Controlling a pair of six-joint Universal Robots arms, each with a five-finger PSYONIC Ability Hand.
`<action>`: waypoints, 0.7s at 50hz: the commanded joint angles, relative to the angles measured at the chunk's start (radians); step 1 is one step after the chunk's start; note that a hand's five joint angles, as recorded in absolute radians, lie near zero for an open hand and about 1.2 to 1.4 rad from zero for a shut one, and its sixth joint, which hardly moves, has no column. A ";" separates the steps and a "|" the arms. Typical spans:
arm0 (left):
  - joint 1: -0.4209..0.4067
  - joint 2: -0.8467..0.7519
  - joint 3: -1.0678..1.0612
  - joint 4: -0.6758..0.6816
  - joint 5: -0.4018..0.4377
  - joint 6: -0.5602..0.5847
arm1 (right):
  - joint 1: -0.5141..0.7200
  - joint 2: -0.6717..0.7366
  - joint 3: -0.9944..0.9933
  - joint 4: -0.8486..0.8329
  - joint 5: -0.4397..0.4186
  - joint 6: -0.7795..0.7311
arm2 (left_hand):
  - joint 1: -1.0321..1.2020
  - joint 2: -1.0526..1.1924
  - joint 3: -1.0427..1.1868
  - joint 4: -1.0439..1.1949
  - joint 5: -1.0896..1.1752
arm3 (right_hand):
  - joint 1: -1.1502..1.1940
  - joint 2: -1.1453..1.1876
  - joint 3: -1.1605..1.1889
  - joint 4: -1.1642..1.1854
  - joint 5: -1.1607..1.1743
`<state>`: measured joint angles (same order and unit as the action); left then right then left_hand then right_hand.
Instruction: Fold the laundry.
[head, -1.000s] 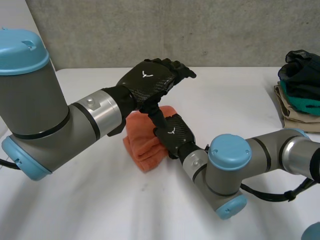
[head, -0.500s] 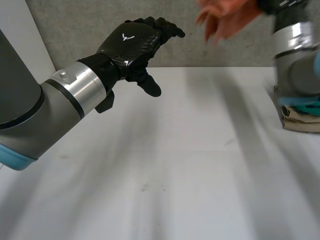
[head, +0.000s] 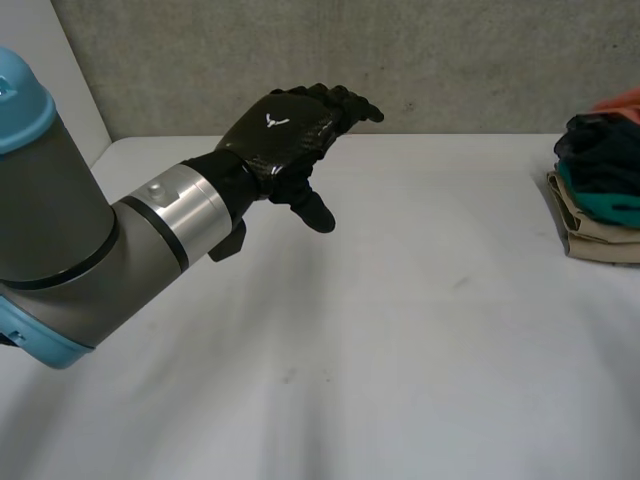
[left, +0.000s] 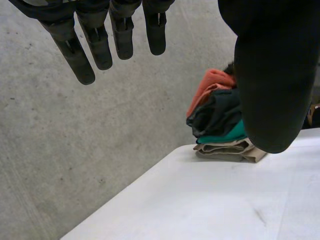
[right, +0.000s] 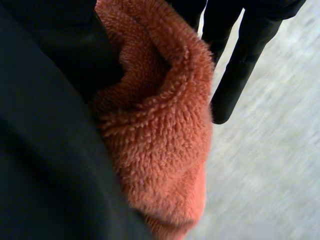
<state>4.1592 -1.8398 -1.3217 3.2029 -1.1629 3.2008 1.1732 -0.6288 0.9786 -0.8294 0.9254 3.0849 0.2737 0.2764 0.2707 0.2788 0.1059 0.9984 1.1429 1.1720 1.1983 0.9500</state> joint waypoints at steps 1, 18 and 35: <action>-0.017 -0.001 -0.004 0.000 0.000 0.002 | -0.035 0.017 0.028 0.021 -0.108 0.001 | 0.066 0.063 0.069 0.061 0.059 | 0.398 0.253 0.224 0.198 0.272; -0.028 0.010 -0.021 0.000 -0.001 -0.004 | -0.119 -0.123 0.193 -0.172 -0.257 0.139 | 0.069 0.066 0.072 0.064 0.062 | 0.398 0.253 0.224 0.198 0.272; -0.043 0.011 -0.031 0.000 -0.003 -0.010 | -0.234 -0.331 0.307 0.049 -0.203 0.281 | 0.066 0.063 0.069 0.061 0.059 | -0.824 -0.968 -0.997 -1.024 -0.950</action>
<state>4.1261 -1.8296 -1.3534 3.2030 -1.1655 3.1921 1.0140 -0.8415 1.3024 -1.0362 0.6763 3.3826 0.2737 0.2764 0.2707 0.2788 0.1059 0.2342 0.2228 0.2222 0.2262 0.0540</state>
